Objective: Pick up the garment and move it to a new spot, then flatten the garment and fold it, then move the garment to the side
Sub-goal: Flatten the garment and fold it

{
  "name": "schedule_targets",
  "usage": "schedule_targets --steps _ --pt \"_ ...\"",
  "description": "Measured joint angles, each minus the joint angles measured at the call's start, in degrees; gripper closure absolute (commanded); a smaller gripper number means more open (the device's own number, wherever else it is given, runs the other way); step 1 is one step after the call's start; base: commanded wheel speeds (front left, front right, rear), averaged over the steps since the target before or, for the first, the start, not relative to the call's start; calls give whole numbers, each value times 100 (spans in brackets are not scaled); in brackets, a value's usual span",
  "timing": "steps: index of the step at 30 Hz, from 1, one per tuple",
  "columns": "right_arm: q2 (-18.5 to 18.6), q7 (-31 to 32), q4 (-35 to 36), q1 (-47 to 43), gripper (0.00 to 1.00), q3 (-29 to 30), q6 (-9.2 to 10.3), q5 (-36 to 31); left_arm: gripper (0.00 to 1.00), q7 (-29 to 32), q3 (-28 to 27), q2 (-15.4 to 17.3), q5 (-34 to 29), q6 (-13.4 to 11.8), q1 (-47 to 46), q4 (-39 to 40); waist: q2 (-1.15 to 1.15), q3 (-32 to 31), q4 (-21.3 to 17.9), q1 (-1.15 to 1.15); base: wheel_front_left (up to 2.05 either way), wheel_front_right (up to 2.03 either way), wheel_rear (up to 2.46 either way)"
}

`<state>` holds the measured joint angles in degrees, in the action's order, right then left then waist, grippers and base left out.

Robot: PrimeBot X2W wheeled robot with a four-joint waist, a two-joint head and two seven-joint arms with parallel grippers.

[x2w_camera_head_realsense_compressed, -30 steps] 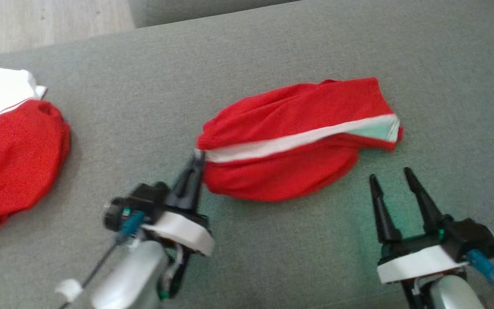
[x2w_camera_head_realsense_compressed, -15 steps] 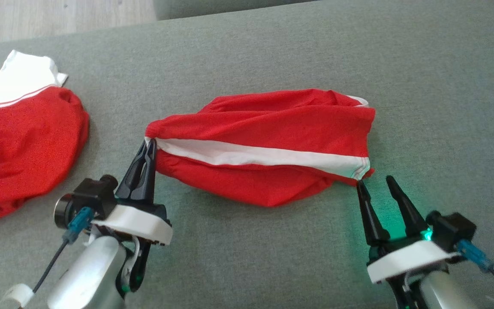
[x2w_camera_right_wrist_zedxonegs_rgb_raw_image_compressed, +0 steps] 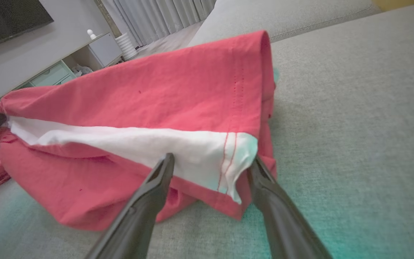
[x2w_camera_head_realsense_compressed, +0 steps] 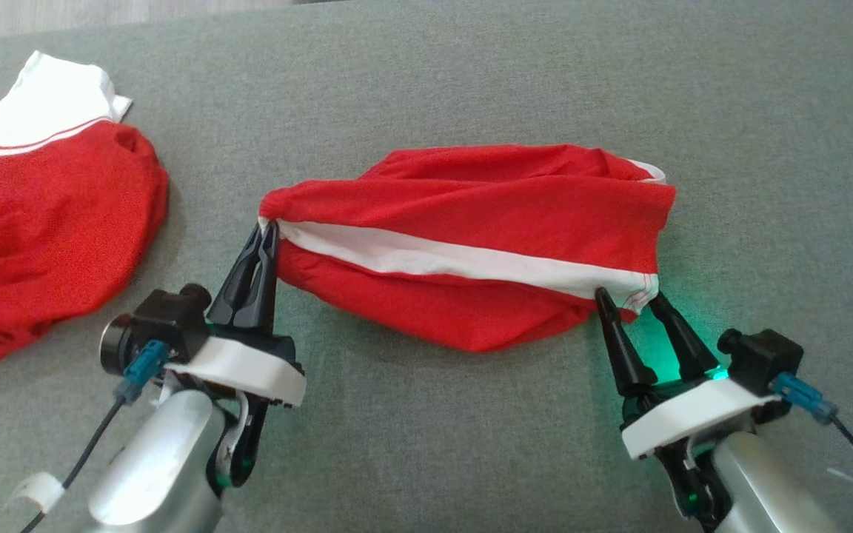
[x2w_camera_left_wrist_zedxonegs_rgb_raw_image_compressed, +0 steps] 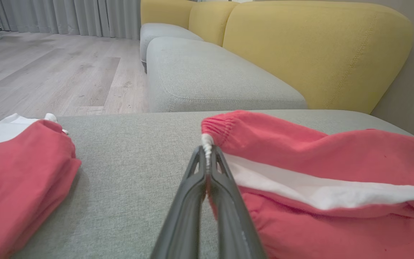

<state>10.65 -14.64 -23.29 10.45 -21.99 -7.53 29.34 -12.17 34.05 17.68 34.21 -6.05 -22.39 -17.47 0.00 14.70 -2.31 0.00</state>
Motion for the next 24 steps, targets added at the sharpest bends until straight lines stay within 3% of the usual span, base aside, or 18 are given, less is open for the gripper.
schedule_targets --steps 2,3,4,5,7,8,17,20,24 --pt "2 0 -53 51 0 -5 0 54 100 0 20 -4 0 0 -11 -2 0 23 18 0 0 0 0" --pt "5 0 -66 70 8 -20 0 62 100 0 30 -5 -1 0 -21 -4 0 31 25 0 0 0 0" --pt "11 0 -63 82 28 -47 0 62 100 0 37 -5 -2 0 -33 -7 0 34 31 0 0 0 0" --pt "13 0 -48 85 58 -63 0 60 100 0 49 -5 -3 0 -49 -12 0 32 33 0 0 0 0" --pt "13 0 49 77 90 -2 0 59 100 0 64 -3 -8 0 -75 -12 0 17 30 0 0 0 0" --pt "18 0 140 74 100 63 0 48 100 0 67 0 -8 0 -78 -12 0 2 25 0 0 0 0" --pt "216 0 2131 59 100 1009 0 527 100 272 103 211 -97 246 -583 557 0 -55 -129 0 0 0 0" --pt "754 0 2384 895 100 1316 0 748 100 658 101 318 -271 445 -1684 878 0 96 -230 0 0 0 0" --pt "1521 -1 2067 2399 100 1365 0 1006 100 857 68 204 -391 661 -3050 849 0 409 -294 0 0 0 0"
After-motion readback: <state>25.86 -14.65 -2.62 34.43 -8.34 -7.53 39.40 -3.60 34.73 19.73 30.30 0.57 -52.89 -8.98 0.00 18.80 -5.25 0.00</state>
